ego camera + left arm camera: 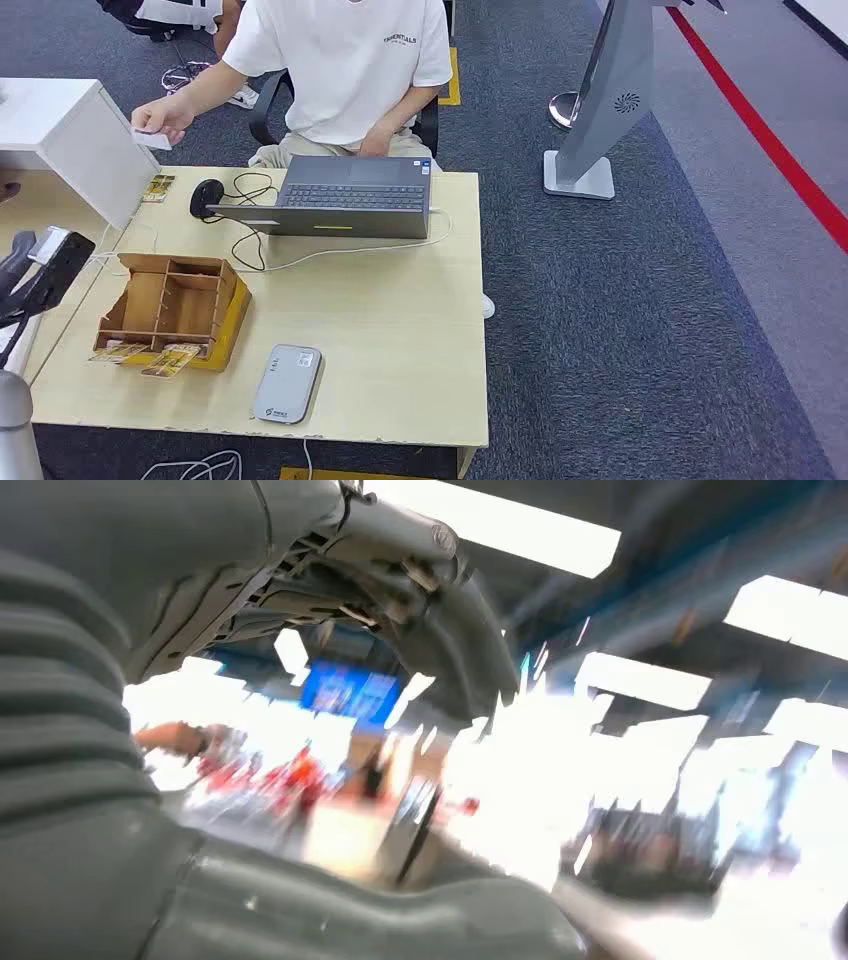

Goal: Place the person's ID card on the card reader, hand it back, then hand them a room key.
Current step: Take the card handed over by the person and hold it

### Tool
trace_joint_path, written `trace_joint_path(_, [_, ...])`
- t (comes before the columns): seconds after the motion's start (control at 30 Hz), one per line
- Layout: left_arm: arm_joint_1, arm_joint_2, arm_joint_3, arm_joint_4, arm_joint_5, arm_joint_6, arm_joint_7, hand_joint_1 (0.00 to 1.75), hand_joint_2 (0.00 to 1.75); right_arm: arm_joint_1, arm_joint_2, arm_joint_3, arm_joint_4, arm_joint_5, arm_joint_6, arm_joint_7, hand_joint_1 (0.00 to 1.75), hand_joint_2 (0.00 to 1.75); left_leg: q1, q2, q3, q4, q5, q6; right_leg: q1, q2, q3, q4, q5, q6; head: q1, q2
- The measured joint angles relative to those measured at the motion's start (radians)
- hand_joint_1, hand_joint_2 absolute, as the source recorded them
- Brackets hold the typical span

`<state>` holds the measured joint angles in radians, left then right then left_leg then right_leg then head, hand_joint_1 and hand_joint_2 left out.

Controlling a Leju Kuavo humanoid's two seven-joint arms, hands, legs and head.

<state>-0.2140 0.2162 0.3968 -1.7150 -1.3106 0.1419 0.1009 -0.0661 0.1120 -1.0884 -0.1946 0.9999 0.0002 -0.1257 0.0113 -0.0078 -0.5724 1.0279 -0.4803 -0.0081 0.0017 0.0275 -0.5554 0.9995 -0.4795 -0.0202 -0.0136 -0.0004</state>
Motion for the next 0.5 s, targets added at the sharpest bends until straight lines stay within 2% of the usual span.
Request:
trace_joint_path(0.23, [-0.033, 0.101, -0.095, 0.212, 0.122, 0.014, 0.014, 0.0, 1.75, 0.009, -0.007, -0.003, 0.0, 0.004, 0.005, 0.01, 0.0, 1.75, 0.0, 0.003, -0.003, 0.0, 0.0, 0.0, -0.001, 0.003, -0.004, -0.001, 0.001, 0.002, 0.0, 0.0])
trace_joint_path(0.5, [-0.034, 0.139, -0.126, 0.294, 0.135, 0.014, 0.017, 0.0, 1.75, 0.009, -0.007, -0.003, 0.0, 0.007, 0.008, 0.01, 0.0, 1.75, 0.0, 0.002, -0.004, 0.0, -0.001, 0.001, -0.001, 0.002, -0.005, -0.001, 0.0, 0.003, 0.0, 0.0])
